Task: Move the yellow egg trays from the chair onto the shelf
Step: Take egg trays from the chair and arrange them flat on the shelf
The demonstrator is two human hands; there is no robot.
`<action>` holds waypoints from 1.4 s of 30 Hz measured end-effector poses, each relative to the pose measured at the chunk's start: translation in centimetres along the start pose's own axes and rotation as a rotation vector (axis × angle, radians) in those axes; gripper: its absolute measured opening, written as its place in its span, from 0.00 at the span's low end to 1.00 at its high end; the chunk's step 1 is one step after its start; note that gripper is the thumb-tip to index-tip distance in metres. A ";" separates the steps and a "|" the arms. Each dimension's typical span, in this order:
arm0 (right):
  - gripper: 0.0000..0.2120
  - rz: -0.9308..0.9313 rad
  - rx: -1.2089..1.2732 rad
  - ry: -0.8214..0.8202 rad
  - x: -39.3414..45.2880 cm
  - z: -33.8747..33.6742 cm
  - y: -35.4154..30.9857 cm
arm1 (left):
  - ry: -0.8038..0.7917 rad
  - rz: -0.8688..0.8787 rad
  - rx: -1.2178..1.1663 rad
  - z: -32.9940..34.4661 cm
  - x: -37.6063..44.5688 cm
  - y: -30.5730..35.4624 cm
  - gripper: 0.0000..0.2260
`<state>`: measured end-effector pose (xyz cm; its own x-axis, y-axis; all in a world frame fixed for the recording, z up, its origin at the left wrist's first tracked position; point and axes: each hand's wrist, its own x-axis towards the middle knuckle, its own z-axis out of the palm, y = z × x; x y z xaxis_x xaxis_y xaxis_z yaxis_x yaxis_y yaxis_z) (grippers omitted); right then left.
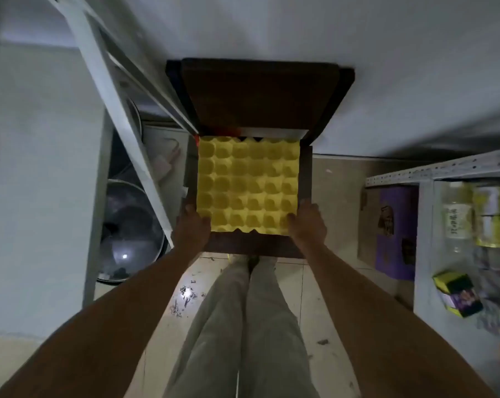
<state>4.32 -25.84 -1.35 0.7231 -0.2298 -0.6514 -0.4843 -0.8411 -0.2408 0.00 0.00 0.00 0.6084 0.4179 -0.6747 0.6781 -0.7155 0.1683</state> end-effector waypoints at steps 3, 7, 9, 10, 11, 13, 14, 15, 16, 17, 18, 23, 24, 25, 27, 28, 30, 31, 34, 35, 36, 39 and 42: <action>0.14 0.076 0.062 0.066 3.3 0.8 0.2 | 0.037 0.011 -0.045 0.9 3.2 0.1 0.24; 0.09 0.065 0.071 0.083 5.3 2.1 0.5 | 0.137 -0.011 -0.070 1.7 6.2 -0.4 0.15; 0.07 0.084 0.097 0.109 5.6 2.6 0.7 | 0.175 -0.023 -0.025 1.9 6.9 -0.5 0.12; 0.06 0.095 0.105 0.118 5.8 2.9 0.9 | 0.184 -0.023 -0.003 2.1 7.2 -0.7 0.11; 0.05 0.105 0.116 0.127 5.8 3.1 1.0 | 0.191 -0.018 0.008 2.3 7.3 -0.9 0.10; 0.03 0.125 0.123 0.166 6.1 3.5 1.0 | 0.196 -0.019 0.007 2.6 7.7 -1.2 0.10; 0.03 0.134 0.115 0.190 6.2 3.6 0.9 | 0.198 -0.037 0.011 2.7 7.9 -1.2 0.11; 0.04 0.137 0.096 0.209 6.3 3.6 0.9 | 0.198 -0.060 0.021 2.8 8.2 -1.3 0.12; 0.04 0.133 0.074 0.225 6.4 3.7 0.9 | 0.194 -0.080 0.034 2.9 8.5 -1.4 0.13; 0.04 0.119 0.048 0.240 6.5 3.8 0.9 | 0.193 -0.090 0.052 3.0 8.7 -1.4 0.12; 0.04 0.102 0.024 0.256 6.5 3.9 0.9 | 0.204 -0.086 0.068 3.1 8.7 -1.4 0.12; 0.06 0.075 -0.030 0.305 6.4 4.0 0.7 | 0.275 -0.053 0.078 3.1 8.3 -1.2 0.06; 0.07 0.076 -0.033 0.304 6.4 4.0 0.7 | 0.279 -0.050 0.088 3.0 8.3 -1.1 0.07; 0.07 0.083 -0.033 0.302 6.3 4.0 0.6 | 0.280 -0.048 0.099 2.9 8.3 -1.0 0.07; 0.07 0.105 -0.018 0.291 6.2 3.9 0.3 | 0.277 -0.049 0.111 2.8 8.2 -0.8 0.08; 0.07 0.114 -0.011 0.285 6.1 3.9 0.2 | 0.277 -0.053 0.112 2.7 8.1 -0.8 0.08; 0.08 0.124 -0.013 0.282 5.8 3.8 -0.1 | 0.282 -0.061 0.111 2.6 8.0 -0.7 0.09; 0.08 0.129 -0.014 0.282 5.6 3.7 -0.3 | 0.283 -0.067 0.113 2.6 7.9 -0.6 0.09; 0.07 0.136 -0.022 0.285 5.0 3.2 -0.6 | 0.279 -0.074 0.116 2.4 7.7 -0.3 0.09; 0.06 0.132 -0.031 0.284 4.9 3.0 -0.7 | 0.279 -0.073 0.109 2.3 7.7 -0.3 0.09; 0.05 0.129 -0.038 0.281 4.8 2.8 -0.7 | 0.278 -0.073 0.103 2.1 7.6 -0.2 0.09; 0.04 0.122 -0.042 0.281 4.3 2.4 -0.8 | 0.264 -0.077 0.100 1.7 7.1 0.0 0.10; 0.04 0.128 -0.028 0.293 3.4 1.9 -1.1 | 0.246 -0.116 0.088 0.9 6.3 0.2 0.09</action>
<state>6.37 -24.75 -4.71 0.7703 -0.4625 -0.4391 -0.5696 -0.8086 -0.1474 3.58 1.95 -4.89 0.6181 0.6154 -0.4891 0.7170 -0.6965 0.0298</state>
